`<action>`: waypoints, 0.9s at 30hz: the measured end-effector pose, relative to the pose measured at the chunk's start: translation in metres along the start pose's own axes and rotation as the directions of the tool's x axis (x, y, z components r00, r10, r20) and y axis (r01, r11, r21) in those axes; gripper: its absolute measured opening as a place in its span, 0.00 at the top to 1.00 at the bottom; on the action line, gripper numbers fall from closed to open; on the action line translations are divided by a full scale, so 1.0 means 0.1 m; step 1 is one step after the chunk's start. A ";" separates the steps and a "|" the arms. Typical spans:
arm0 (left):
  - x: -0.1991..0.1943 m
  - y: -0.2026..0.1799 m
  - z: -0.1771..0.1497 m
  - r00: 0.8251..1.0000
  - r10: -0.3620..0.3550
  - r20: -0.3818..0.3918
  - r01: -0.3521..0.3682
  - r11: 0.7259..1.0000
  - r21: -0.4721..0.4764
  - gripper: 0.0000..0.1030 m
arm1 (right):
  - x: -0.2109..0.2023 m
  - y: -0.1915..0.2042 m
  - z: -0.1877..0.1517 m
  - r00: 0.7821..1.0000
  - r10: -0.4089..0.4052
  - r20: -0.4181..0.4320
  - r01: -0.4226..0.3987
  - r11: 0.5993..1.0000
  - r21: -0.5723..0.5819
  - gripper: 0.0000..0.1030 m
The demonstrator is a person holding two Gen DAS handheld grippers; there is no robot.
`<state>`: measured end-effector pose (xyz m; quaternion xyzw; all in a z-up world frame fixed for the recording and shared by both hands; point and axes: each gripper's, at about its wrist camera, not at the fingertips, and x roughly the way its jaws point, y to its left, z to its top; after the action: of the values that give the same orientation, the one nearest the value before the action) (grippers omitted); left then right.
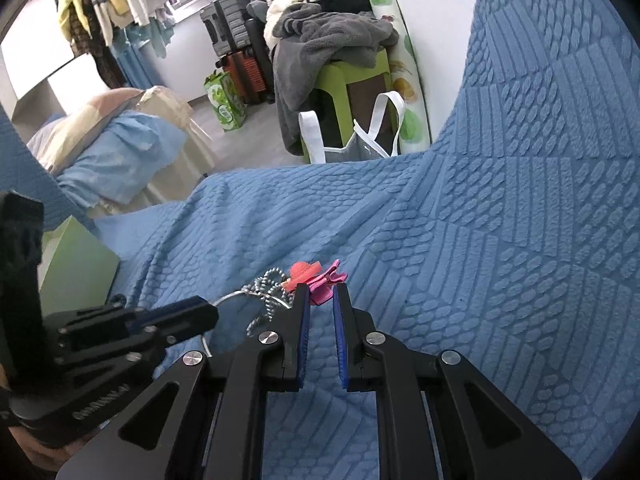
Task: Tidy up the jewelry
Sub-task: 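Lift the silver ring and pink charm and carry both over the box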
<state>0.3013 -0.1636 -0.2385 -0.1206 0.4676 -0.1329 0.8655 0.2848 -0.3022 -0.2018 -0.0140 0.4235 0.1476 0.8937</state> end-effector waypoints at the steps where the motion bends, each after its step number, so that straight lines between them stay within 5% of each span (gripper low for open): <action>1: -0.07 -0.01 0.00 1.000 -0.002 0.007 0.002 1.000 0.005 0.95 | -0.02 0.03 0.00 1.000 0.000 0.003 0.000 1.000 -0.004 0.91; 17: -0.88 0.03 0.09 0.994 -0.038 0.104 0.033 0.998 0.050 1.00 | -0.39 0.41 -0.01 0.998 -0.045 0.047 0.047 0.998 -0.045 0.91; 27: -0.46 0.35 -0.23 0.994 -0.107 -0.022 0.106 0.994 -0.027 1.00 | -0.36 0.39 -0.10 0.997 -0.071 0.020 0.071 0.997 -0.013 0.91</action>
<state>0.2616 -0.1171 -0.2269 -0.1549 0.4722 -0.1745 0.8501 0.2449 -0.2754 -0.1768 -0.0337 0.4130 0.1187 0.9023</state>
